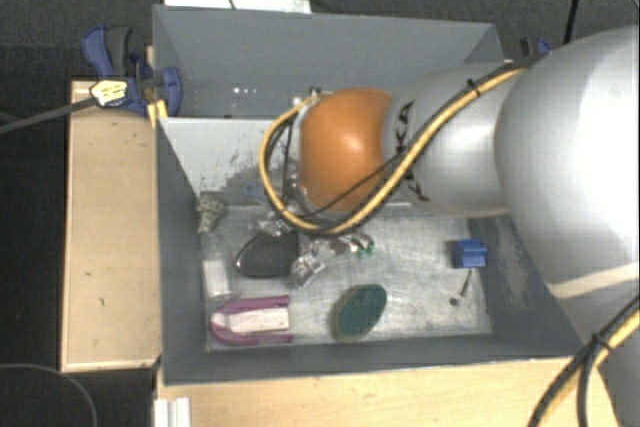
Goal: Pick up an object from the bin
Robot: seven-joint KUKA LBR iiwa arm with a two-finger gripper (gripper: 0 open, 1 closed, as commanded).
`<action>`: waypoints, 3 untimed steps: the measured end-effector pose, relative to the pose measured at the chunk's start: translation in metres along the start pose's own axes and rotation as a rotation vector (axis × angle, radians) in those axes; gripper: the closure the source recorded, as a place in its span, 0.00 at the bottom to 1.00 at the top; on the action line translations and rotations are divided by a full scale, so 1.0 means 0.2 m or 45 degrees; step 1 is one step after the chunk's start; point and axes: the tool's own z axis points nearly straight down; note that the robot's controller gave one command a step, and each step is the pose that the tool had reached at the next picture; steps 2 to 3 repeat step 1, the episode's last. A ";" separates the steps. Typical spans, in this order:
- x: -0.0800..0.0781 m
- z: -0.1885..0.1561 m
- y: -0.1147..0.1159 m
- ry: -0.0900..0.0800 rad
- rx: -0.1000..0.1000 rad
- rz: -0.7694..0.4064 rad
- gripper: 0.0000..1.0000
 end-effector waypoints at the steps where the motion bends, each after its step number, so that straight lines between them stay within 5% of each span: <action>1: 0.09 -0.77 0.01 0.001 -0.001 -0.004 1.00; 3: 0.09 -0.77 0.01 0.001 -0.001 -0.004 1.00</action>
Offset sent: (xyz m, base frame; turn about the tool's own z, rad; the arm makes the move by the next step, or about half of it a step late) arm -0.0191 -0.0084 0.1495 -0.0083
